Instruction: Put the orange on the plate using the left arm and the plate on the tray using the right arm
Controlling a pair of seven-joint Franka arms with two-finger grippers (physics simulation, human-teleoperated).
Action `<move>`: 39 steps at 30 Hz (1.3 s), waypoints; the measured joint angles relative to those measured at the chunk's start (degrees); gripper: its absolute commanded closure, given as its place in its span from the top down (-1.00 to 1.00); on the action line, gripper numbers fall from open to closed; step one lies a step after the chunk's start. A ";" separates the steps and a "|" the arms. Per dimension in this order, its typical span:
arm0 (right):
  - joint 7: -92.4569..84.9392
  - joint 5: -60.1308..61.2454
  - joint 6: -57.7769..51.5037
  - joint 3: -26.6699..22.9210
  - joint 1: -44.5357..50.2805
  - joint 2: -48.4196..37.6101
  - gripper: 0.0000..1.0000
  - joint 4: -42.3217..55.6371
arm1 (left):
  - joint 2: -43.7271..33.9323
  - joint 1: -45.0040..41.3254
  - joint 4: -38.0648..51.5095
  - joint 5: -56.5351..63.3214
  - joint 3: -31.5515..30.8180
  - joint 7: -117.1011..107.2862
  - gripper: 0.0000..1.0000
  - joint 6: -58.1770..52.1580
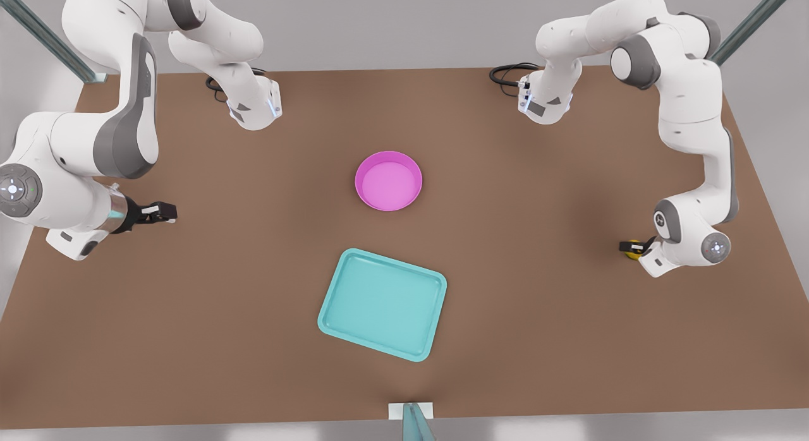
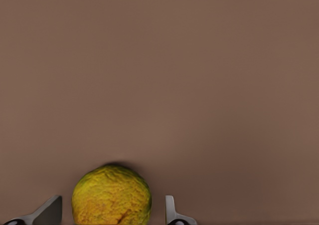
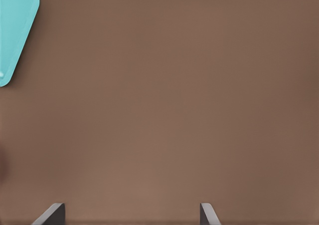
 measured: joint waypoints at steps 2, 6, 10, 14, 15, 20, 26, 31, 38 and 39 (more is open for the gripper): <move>-0.03 0.15 0.00 0.00 0.00 0.00 1.00 -0.02 | 0.36 0.00 0.04 0.01 0.00 0.73 1.00 0.19; -0.08 0.34 0.00 0.00 0.00 0.05 1.00 -0.06 | 0.83 0.00 0.05 0.07 0.00 1.92 0.49 0.62; -0.12 0.40 0.00 0.00 0.00 0.09 1.00 -0.07 | 1.20 -0.08 0.05 0.08 0.00 2.85 0.49 1.24; -0.16 0.43 -0.01 0.00 0.00 0.09 1.00 -0.01 | 0.82 -0.14 0.05 0.14 0.00 3.49 0.35 1.55; -0.17 0.47 -0.02 -0.01 0.01 0.10 1.00 0.00 | 0.71 -0.19 0.18 0.16 0.00 3.57 0.35 1.55; -0.23 0.77 -0.06 -0.07 -0.55 0.34 1.00 -0.15 | -3.78 -6.30 3.15 -0.10 -1.09 2.74 0.39 -2.37; -0.34 0.85 -0.08 -0.09 -2.66 0.62 1.00 -0.19 | -6.56 -29.70 9.14 -2.74 -7.43 -5.64 0.39 -7.99; -0.42 0.86 -0.04 -0.09 -2.64 1.26 1.00 -0.27 | -2.99 -44.37 14.63 -5.71 -15.67 -19.02 0.39 -11.12; -0.48 0.96 -0.01 -0.09 -2.64 1.46 1.00 -0.37 | 2.10 -51.91 18.76 -12.63 -18.82 -36.38 0.41 -13.08; -0.49 1.12 -0.02 -0.09 -2.66 1.56 1.00 -0.39 | 2.86 -52.35 18.85 -13.33 -18.84 -38.45 0.41 -12.93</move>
